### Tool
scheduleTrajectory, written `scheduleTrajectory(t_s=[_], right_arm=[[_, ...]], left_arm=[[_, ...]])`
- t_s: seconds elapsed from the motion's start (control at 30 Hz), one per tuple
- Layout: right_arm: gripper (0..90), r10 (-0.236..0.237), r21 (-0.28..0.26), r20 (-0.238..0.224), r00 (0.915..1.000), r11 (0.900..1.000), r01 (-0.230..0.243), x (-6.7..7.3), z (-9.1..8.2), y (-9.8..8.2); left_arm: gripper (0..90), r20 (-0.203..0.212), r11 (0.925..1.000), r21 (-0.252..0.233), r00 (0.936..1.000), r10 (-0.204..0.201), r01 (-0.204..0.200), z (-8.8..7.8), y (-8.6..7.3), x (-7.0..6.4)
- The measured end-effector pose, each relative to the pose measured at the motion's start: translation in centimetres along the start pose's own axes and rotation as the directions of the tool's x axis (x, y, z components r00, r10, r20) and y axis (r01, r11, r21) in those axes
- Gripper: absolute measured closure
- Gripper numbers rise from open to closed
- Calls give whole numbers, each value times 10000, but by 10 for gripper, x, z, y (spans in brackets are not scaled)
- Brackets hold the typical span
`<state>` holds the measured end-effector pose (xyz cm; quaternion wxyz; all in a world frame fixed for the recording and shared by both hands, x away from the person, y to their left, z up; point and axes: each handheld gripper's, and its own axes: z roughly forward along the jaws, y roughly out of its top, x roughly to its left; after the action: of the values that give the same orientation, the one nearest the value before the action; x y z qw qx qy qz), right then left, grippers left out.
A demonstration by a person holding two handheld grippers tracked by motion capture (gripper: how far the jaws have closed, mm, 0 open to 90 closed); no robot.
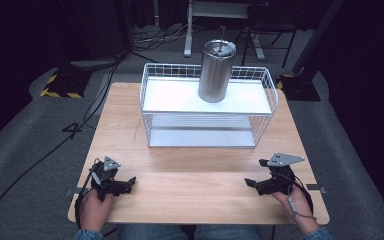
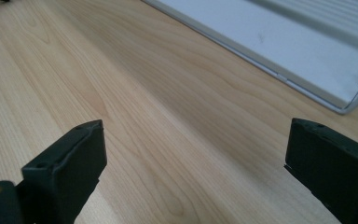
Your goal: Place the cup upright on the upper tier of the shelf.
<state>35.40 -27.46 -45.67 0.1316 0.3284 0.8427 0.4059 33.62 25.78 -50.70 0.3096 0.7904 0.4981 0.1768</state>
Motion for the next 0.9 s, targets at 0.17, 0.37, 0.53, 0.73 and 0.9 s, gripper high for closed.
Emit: scheduleTrajectory(t_s=[0.17,0.37,0.53,0.73,0.9], right_arm=[[86,83,246,70,9999,9997,-85,-1,9,-11],[99,153,390,121,9998,9991,-157,0,16,-21],[142,-49,621,297,9995,9981,31,2,22,-29],[152,-85,862,327,9994,9963,57,3,26,-33],[154,-214,932,425,9989,9955,173,4,29,-35]], left_arm=[[0,0,10000,-3,10000,-2,2,0,0,0],[0,0,10000,-2,10000,-1,1,0,0,0],[0,-9,10000,6,10000,0,0,0,0,0],[0,-9,10000,6,10000,0,0,0,0,0],[0,0,10000,-3,10000,0,0,0,0,0]])
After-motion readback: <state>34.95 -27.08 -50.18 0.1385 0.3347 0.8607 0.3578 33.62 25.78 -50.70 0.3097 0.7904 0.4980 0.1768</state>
